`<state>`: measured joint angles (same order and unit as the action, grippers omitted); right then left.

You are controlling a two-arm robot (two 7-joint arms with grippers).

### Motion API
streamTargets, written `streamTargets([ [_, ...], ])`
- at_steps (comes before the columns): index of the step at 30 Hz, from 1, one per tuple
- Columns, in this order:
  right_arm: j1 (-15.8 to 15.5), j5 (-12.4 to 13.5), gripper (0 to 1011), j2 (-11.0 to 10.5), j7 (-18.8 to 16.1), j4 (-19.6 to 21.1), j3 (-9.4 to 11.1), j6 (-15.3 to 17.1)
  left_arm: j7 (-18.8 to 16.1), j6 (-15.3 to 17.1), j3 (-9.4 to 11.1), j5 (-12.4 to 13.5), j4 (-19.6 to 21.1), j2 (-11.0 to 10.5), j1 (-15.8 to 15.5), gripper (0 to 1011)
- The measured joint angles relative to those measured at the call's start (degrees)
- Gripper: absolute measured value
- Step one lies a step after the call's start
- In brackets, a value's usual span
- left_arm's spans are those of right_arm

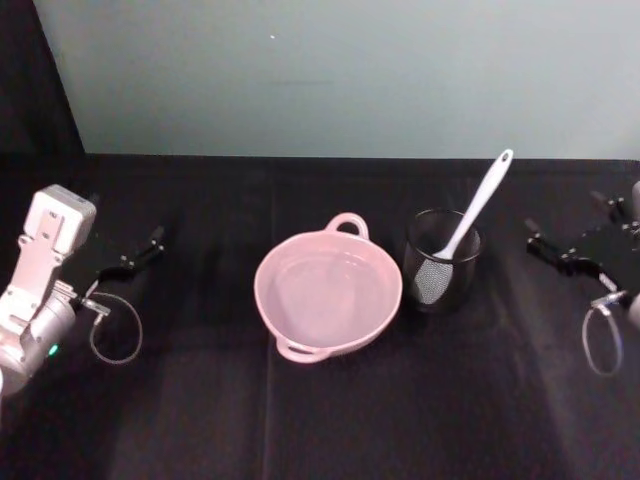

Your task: Use the one hand to pick up the spoon and stir the clear water in the bowl.

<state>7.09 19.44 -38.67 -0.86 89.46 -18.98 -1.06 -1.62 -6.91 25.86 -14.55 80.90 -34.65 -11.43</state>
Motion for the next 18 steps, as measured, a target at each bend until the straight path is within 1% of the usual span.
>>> streamTargets([
  [1,-0.42,1.59,1002,-0.17,-0.96,0.63,0.76,0.37,0.00,0.00,0.00,0.00,0.00,0.00,0.00,1011],
  [2,-1.21,4.62,1003,-0.34,-2.81,1.90,2.28,1.13,0.00,0.00,0.00,0.00,0.00,0.00,0.01,1011],
  [3,-1.53,6.49,1002,-0.35,-3.96,2.45,3.02,1.73,0.00,0.00,0.00,0.00,0.00,0.00,0.00,1011],
  [4,-2.08,10.15,1002,-0.26,-6.16,3.58,4.59,3.14,0.00,0.00,0.00,0.00,0.00,0.00,0.00,1011],
  [5,-2.08,10.15,1002,-0.26,-6.16,3.58,4.59,3.14,0.00,0.00,0.00,0.00,0.00,0.00,0.01,1011],
  [7,-2.47,17.54,1002,0.67,-10.00,4.97,7.26,7.12,0.00,0.00,0.00,0.00,0.00,0.00,0.00,1011],
  [8,-2.47,17.54,1002,0.67,-10.00,4.97,7.26,7.12,0.00,0.00,0.00,0.00,0.00,0.00,0.00,1011],
  [9,-2.17,20.38,1002,1.24,-11.46,5.29,8.14,9.27,0.00,0.00,0.00,0.00,0.00,0.00,0.00,1011],
  [10,-1.90,22.20,1002,1.60,-12.31,5.34,8.56,10.57,0.00,0.00,0.00,0.00,0.00,0.00,0.00,1011],
  [11,-1.20,25.29,1002,2.41,-13.70,5.29,9.25,13.34,0.00,0.00,0.00,0.00,0.00,0.00,0.00,1011],
  [12,-0.75,26.84,1002,2.77,-14.18,5.14,9.45,14.78,0.00,0.00,0.00,0.00,0.00,0.00,0.00,1011],
  [13,0.33,29.96,1002,3.48,-14.87,4.53,9.71,17.71,0.00,0.00,0.00,0.00,0.00,0.00,0.00,1011],
  [15,1.44,32.73,1002,4.17,-15.22,3.79,9.80,20.41,0.00,0.00,0.00,0.00,0.00,0.00,0.00,1011],
  [16,2.69,35.37,1002,4.96,-15.30,2.71,9.84,23.20,0.00,0.00,0.00,0.00,0.00,0.00,0.00,1011],
  [18,3.94,37.65,1002,5.72,-15.21,1.74,9.81,25.76,0.00,0.00,0.00,0.00,0.00,0.00,0.00,1011],
])
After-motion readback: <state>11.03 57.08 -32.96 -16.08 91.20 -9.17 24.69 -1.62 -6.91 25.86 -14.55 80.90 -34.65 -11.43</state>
